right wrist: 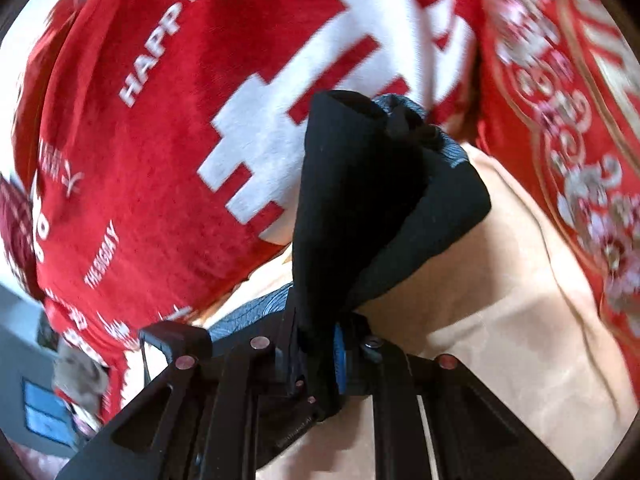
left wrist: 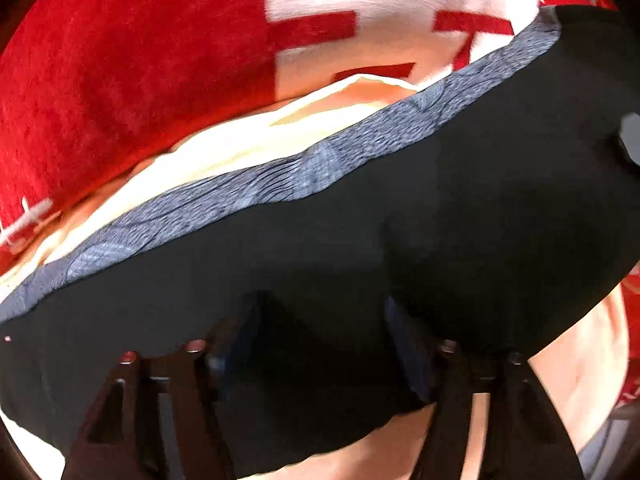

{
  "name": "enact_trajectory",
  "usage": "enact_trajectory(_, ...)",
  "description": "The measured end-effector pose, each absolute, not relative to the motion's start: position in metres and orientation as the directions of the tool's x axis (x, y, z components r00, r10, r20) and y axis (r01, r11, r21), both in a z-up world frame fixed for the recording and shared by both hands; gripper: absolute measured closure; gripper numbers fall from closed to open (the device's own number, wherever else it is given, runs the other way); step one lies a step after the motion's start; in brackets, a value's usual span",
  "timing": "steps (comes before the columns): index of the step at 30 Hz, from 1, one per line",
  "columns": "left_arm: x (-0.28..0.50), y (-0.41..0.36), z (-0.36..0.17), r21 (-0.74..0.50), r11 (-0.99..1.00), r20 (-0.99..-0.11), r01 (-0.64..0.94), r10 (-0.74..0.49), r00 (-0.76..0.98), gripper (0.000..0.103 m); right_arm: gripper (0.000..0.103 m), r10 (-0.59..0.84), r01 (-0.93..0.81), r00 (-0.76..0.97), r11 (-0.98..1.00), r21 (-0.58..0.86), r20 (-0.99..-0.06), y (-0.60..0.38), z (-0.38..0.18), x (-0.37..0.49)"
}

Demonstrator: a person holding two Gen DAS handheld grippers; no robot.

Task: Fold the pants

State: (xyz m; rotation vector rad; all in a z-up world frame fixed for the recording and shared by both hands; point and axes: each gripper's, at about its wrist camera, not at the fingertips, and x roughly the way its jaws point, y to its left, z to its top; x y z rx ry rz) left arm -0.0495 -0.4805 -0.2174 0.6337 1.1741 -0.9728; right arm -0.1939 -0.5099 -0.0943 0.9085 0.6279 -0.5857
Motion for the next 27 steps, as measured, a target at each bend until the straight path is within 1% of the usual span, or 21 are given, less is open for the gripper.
enact_trajectory(2,-0.033,-0.463,-0.207,-0.059,0.503,-0.944,0.863,-0.31,0.116,0.024,0.088,-0.205,0.697,0.657,0.532,0.481,-0.725,-0.501,-0.083,-0.184)
enact_trajectory(5,-0.004,-0.427,-0.196,-0.07,0.529,-0.943,0.846,-0.312,0.118,0.024,0.088,-0.215,0.69,0.624,0.602,0.402,-0.751,-0.483,-0.068,-0.167)
enact_trajectory(8,0.026,-0.388,-0.191,-0.048,0.561,-0.951,0.827,-0.279,0.134,0.024,0.088,-0.225,0.671,0.589,0.671,0.315,-0.776,-0.46,-0.059,-0.148)
enact_trajectory(11,0.06,-0.345,-0.186,-0.001,0.603,-0.953,0.797,-0.241,0.182,0.024,0.088,-0.238,0.635,0.556,0.739,0.223,-0.796,-0.429,-0.055,-0.123)
enact_trajectory(15,0.101,-0.288,-0.186,0.083,0.677,-0.949,0.731,-0.17,0.266,0.024,0.087,-0.246,0.567,0.507,0.817,0.104,-0.826,-0.385,-0.065,-0.083)
enact_trajectory(17,0.123,-0.263,-0.191,0.115,0.71,-0.949,0.695,-0.128,0.287,0.024,0.087,-0.241,0.534,0.477,0.844,0.061,-0.846,-0.363,-0.08,-0.06)
enact_trajectory(19,0.134,-0.241,-0.196,0.137,0.737,-0.95,0.662,-0.091,0.298,0.024,0.087,-0.249,0.495,0.413,0.869,-0.013,-0.876,-0.337,-0.105,-0.035)
enact_trajectory(21,0.136,-0.218,-0.204,0.143,0.764,-0.952,0.629,-0.066,0.298,0.024,0.082,-0.257,0.443,0.311,0.891,-0.1,-0.915,-0.308,-0.137,-0.008)
enact_trajectory(22,0.139,-0.208,-0.204,0.141,0.773,-0.954,0.618,-0.061,0.294,0.024,0.081,-0.277,0.417,0.251,0.895,-0.155,-0.927,-0.295,-0.152,0.002)
enact_trajectory(24,0.145,-0.194,-0.203,0.127,0.784,-0.957,0.607,-0.064,0.283,0.024,0.079,-0.373,0.345,0.152,0.888,-0.304,-0.915,-0.268,-0.172,0.01)
enact_trajectory(25,0.148,-0.188,-0.202,0.119,0.785,-0.957,0.608,-0.074,0.282,0.024,0.075,-0.408,0.319,0.14,0.881,-0.349,-0.902,-0.259,-0.172,0.011)
enact_trajectory(26,0.151,-0.183,-0.199,0.119,0.784,-0.955,0.609,-0.077,0.286,0.024,0.071,-0.415,0.306,0.146,0.882,-0.358,-0.898,-0.252,-0.168,0.009)
enact_trajectory(27,0.156,-0.177,-0.199,0.118,0.78,-0.954,0.615,-0.083,0.288,0.024,0.063,-0.392,0.307,0.163,0.892,-0.331,-0.906,-0.248,-0.16,0.004)
